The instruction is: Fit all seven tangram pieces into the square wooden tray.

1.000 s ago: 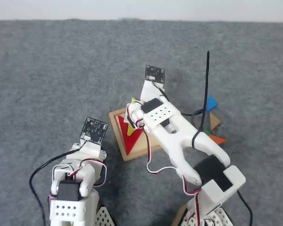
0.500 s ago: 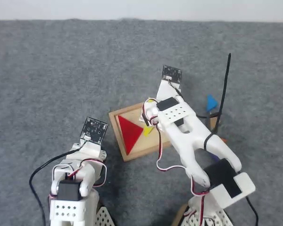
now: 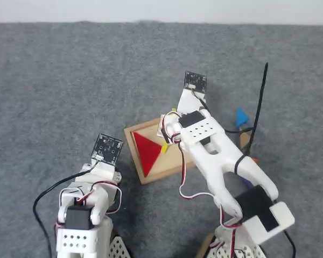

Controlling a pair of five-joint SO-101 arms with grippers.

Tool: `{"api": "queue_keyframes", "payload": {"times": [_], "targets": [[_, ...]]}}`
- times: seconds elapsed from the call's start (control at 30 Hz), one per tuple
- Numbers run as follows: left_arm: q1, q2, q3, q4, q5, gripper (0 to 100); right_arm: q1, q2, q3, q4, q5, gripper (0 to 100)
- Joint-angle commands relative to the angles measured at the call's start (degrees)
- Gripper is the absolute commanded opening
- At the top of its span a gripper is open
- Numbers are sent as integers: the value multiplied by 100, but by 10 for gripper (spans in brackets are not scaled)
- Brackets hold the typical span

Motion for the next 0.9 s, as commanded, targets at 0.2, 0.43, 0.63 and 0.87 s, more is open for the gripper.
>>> {"api": "queue_keyframes", "payload": {"times": [0.2, 0.43, 0.63, 0.87], "targets": [[-26, -97, -57, 18, -44, 22, -611, -418, 35, -840, -510, 6], [-26, -97, -57, 18, -44, 22, -470, -171, 167, -1059, -457, 6], [-26, -97, -57, 18, -44, 22, -444, -154, 325, -1059, 44, 6], [-26, -97, -57, 18, -44, 22, -382, -119, 457, -1059, 484, 42]]}}
